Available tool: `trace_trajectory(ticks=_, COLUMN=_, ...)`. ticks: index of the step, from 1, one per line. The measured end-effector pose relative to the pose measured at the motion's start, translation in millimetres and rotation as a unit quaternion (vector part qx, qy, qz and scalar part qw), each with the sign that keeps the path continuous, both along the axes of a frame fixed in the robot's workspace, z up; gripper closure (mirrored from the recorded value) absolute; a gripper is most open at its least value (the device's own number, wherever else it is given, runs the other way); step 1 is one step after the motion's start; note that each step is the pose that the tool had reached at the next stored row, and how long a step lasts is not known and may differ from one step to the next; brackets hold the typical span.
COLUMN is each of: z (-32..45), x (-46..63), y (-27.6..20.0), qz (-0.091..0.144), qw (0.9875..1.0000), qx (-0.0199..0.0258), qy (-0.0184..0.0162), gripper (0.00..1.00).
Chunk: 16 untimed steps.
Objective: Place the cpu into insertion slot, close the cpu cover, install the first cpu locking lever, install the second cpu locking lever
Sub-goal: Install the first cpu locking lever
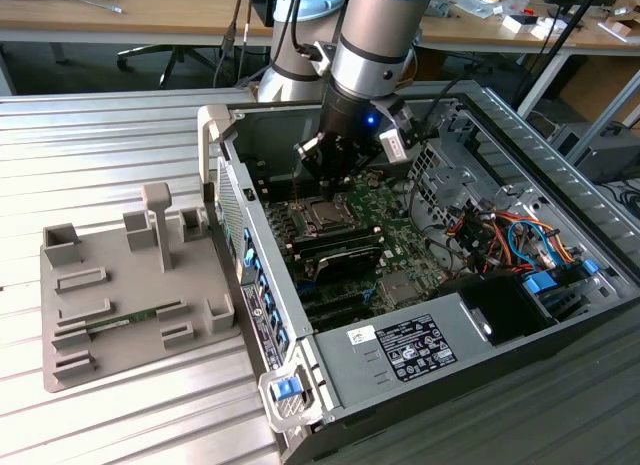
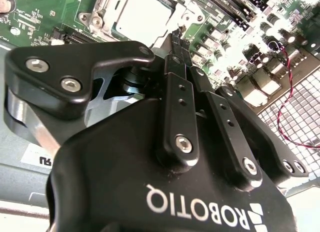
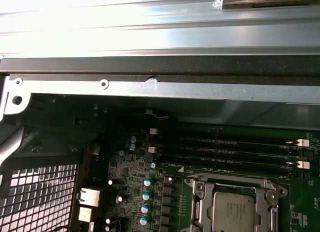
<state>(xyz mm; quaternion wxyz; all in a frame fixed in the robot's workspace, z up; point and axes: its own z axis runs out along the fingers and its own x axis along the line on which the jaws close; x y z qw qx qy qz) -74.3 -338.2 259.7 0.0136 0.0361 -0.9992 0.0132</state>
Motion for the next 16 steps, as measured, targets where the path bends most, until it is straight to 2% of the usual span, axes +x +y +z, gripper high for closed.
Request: trace_trajectory(ticks=16, z=2.5, x=-2.3, y=0.0, qz=0.000, qw=1.0000, qx=0.0001, qy=0.0000, gripper=0.90)
